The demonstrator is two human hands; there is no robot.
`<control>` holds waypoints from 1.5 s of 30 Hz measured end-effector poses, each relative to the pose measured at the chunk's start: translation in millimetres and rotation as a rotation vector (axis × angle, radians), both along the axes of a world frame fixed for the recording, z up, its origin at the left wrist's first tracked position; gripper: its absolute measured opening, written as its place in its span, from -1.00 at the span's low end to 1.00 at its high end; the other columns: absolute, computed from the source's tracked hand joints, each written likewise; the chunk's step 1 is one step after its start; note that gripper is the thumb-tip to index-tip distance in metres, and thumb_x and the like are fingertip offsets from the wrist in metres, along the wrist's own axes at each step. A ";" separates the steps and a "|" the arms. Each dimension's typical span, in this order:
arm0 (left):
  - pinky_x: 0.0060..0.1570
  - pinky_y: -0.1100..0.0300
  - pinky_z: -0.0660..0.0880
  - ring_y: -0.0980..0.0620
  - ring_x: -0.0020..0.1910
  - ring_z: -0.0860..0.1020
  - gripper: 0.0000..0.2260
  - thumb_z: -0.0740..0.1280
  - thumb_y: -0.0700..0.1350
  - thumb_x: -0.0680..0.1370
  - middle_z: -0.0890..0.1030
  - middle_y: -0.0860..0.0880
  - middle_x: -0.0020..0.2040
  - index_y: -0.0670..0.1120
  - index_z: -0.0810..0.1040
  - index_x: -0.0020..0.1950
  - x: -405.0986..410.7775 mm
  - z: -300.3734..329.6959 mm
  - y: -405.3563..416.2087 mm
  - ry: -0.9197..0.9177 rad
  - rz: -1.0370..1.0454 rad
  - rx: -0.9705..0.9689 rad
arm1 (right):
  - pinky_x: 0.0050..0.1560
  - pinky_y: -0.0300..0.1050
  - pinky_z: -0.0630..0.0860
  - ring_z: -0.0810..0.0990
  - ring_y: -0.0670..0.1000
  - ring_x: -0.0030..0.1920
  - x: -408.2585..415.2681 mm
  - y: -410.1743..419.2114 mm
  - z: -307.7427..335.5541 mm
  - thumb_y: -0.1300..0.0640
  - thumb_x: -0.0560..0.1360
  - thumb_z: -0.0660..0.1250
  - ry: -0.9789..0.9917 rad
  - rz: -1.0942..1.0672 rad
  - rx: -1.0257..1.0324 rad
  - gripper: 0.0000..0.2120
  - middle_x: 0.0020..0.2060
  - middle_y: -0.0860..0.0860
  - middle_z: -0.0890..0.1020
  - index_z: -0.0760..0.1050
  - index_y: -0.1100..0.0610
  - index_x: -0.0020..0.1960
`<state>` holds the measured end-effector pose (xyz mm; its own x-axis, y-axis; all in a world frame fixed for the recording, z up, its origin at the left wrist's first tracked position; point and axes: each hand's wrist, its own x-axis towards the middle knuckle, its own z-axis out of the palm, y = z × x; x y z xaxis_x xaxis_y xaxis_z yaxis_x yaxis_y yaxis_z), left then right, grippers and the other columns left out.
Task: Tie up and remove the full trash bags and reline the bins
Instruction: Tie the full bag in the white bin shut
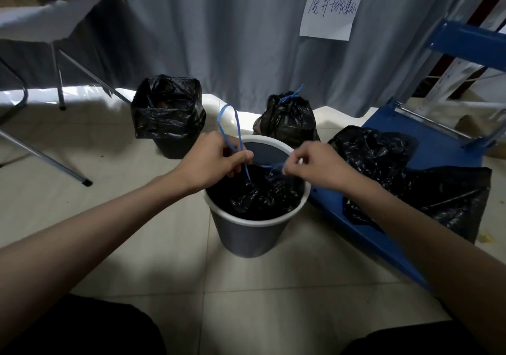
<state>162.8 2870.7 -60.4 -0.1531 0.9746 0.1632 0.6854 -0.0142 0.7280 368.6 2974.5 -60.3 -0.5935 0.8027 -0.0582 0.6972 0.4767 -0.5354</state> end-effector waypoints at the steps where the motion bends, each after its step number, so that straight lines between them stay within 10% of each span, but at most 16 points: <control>1: -0.37 0.41 0.45 0.07 -0.43 0.61 -0.84 0.38 -0.05 0.56 0.65 -0.04 -0.37 -0.06 0.68 -0.17 0.2 1.7 0.4 0.002 0.012 0.011 | -0.10 -0.45 0.43 0.58 -0.32 -0.18 -2.6 -0.2 6.1 0.13 0.46 0.41 0.145 -0.007 -0.039 -0.89 -0.20 -0.11 0.66 0.71 0.06 -0.19; 6: -0.34 0.41 0.44 0.09 -0.41 0.61 -0.85 0.39 -0.05 0.55 0.65 -0.03 -0.38 -0.07 0.66 -0.18 0.9 12.1 3.3 0.019 0.035 0.064 | -0.02 -0.38 0.46 0.62 -0.20 -0.03 -13.7 -12.7 29.4 0.21 0.49 0.38 0.707 -0.070 -0.278 -0.89 -0.02 -0.03 0.70 0.70 0.15 -0.13; 13: -0.32 0.31 0.48 0.05 -0.41 0.62 -0.82 0.45 -0.09 0.51 0.64 -0.04 -0.39 -0.05 0.59 -0.28 1.6 23.7 10.0 -0.063 0.025 0.138 | 0.02 -0.17 0.54 0.64 0.10 -0.06 -24.8 -13.0 43.2 0.20 0.58 0.31 0.972 -0.033 -0.427 -0.82 -0.06 0.17 0.70 0.63 0.26 0.06; 28: -0.16 0.07 0.54 -0.05 -0.27 0.62 -0.93 0.49 -0.10 0.47 0.68 0.00 -0.25 -0.08 0.69 -0.10 -0.5 35.3 18.2 -0.151 -0.091 0.177 | -0.39 -0.42 0.32 0.43 -0.25 -0.52 -34.3 -29.3 28.2 0.19 0.63 0.26 0.463 0.135 -0.337 -0.80 -0.59 -0.22 0.45 0.66 0.20 0.01; 35: -0.04 0.05 0.57 -0.06 -0.18 0.68 -0.90 0.53 -0.16 0.43 0.71 -0.01 -0.24 -0.12 0.71 -0.08 -6.3 26.7 16.4 -0.113 -0.139 0.081 | -0.38 -0.28 0.36 0.36 -0.10 -0.44 -33.7 -25.2 22.3 0.11 0.66 0.20 0.502 0.018 -0.462 -0.68 -0.40 0.06 0.43 0.52 0.32 -0.12; 45: -0.27 0.51 0.40 0.27 -0.35 0.57 -0.94 0.50 -0.23 0.40 0.69 0.04 -0.31 -0.08 0.70 -0.24 -12.7 25.2 13.4 0.095 -0.085 -0.034 | -0.28 -0.32 0.58 0.57 -0.05 -0.34 -23.4 -11.6 12.0 0.23 0.57 0.34 0.780 -0.162 -0.578 -0.78 -0.19 0.19 0.62 0.62 0.38 0.09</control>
<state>150.1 2884.1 -35.2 -0.0548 0.9886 0.1401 0.7489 -0.0521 0.6606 345.3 2962.9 -48.3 -0.5178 0.8489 -0.1063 0.0829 -0.0739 -0.9938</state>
